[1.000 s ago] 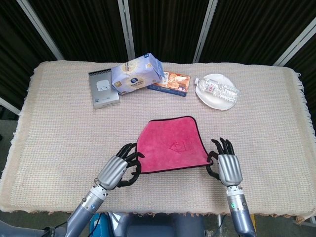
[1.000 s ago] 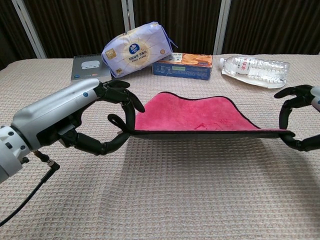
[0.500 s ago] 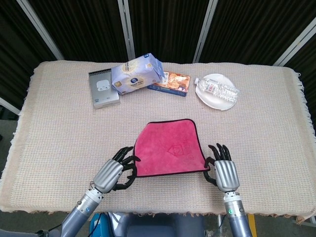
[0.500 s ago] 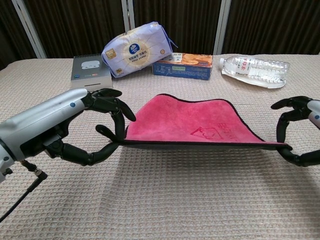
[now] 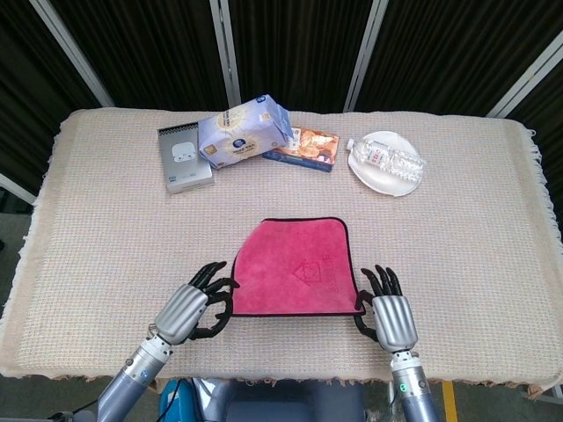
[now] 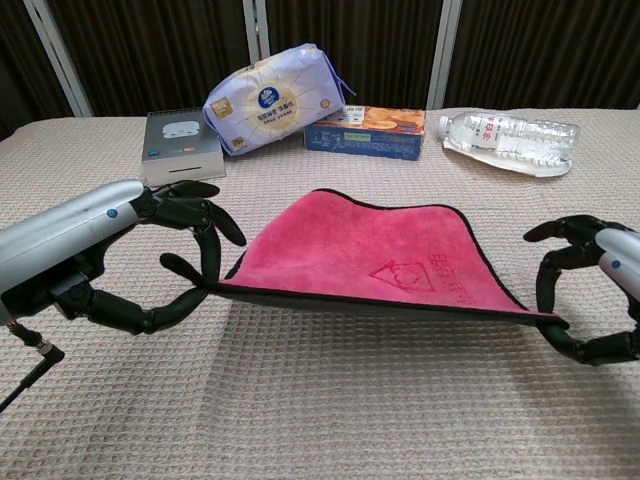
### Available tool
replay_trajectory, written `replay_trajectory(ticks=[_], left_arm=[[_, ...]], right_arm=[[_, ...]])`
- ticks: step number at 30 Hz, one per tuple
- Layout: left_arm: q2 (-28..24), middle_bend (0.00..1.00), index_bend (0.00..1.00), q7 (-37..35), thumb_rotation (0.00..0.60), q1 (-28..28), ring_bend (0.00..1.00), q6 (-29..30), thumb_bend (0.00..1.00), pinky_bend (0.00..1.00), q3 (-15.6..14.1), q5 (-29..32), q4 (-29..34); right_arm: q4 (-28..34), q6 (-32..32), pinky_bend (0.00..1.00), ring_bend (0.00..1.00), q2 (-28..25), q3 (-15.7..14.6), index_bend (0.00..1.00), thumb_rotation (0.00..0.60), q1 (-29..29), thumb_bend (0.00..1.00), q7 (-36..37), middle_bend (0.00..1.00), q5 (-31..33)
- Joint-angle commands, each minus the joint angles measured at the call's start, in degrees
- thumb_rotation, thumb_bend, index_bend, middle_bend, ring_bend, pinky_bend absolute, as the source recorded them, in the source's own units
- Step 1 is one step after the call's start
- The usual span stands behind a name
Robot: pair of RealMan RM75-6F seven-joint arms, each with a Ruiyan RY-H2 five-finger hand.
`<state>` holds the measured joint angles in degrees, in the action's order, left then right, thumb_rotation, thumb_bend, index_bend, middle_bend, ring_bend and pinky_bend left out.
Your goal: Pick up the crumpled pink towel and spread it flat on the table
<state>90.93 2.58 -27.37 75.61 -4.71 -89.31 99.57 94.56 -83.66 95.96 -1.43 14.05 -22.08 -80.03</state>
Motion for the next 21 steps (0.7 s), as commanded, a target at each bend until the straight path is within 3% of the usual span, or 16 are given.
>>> replay_trajectory(ticks=[1,21], left_arm=[[-0.21,0.26,0.56,-0.17,0.6,0.16,0.03,-0.02,0.48,0.05,-0.09,-0.31,0.05],[0.75,0.26,0.56,0.55,0.6,1.84,0.03,-1.11,0.48,0.05,-1.57,-3.24,0.02]], right_arm=[[0.04,0.02,0.0,0.0,0.35,-0.06,0.71,0.6,-0.14,0.47,-0.4,0.18,-0.32],[0.52,0.25,0.0,0.0,-0.25,-1.06,0.71,0.6,-2.44,0.47,-0.14,0.18,-1.77]])
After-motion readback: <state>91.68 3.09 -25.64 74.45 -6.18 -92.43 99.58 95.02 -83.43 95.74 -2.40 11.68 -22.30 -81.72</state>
